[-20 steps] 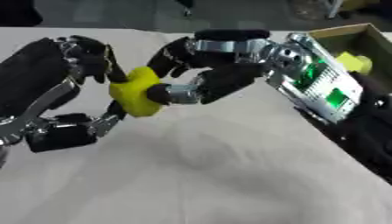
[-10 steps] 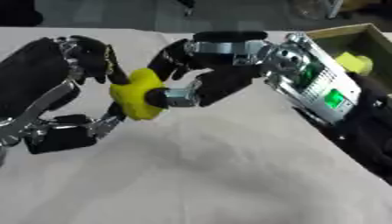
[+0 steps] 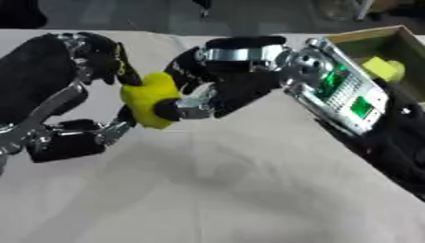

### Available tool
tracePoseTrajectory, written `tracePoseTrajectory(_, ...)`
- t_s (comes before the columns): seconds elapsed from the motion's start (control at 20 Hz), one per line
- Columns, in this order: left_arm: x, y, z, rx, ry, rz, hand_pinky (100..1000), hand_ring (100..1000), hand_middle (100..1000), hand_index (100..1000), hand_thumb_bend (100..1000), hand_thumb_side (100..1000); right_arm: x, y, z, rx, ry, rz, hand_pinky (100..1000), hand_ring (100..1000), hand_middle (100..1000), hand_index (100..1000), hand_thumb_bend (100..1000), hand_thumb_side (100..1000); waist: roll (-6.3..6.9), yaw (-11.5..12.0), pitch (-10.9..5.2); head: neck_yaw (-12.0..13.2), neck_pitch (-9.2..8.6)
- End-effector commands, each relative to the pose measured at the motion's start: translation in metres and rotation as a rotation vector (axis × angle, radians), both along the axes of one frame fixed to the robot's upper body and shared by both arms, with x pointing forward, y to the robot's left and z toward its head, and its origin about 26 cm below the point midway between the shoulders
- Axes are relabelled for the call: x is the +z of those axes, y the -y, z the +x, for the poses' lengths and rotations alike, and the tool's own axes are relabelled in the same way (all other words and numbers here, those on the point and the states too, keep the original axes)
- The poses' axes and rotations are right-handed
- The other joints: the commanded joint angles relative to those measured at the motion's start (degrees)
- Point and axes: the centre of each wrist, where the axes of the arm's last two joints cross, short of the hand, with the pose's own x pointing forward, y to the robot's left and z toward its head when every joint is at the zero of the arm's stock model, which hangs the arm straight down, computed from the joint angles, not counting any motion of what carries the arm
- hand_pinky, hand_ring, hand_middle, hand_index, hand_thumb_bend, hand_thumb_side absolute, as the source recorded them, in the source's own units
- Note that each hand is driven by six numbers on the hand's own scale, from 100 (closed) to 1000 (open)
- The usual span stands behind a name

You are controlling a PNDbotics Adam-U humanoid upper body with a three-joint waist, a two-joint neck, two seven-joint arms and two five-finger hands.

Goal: Pick up the objects with one hand, pass them to the other hand, and then place them into the box on the other side of the table.

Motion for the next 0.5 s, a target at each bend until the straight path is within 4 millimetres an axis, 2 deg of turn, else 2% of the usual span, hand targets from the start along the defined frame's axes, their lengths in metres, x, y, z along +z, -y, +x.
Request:
tracePoseTrajectory(0.05,0.0102,0.0010,-0.0040,-0.006,0.045,-0.003,370,478,487,574,158,100,0.0076,0.0013,-0.0047,-0.002,0.006,0.020,883,842,707,749,334,574,0.04,0.1,-0.84,-0.3,-0.37)
tracePoseTrajectory(0.35,0.0098,0.0013,-0.0040,-0.006,0.046,-0.006,385,478,487,575,159,100,0.0076,0.0021,-0.0044,-0.060,-0.026,0.094,881,824,648,691,276,494,0.06,-0.1,-0.76,-0.3,-0.36)
tracePoseTrajectory(0.5,0.0098,0.0009,-0.0039,-0.001,0.049,-0.007,399,484,495,587,178,100,0.0078,0.0024,-0.0043,-0.094,-0.040,0.132,882,811,618,660,196,432,0.07,-0.1,-0.75,-0.3,-0.35)
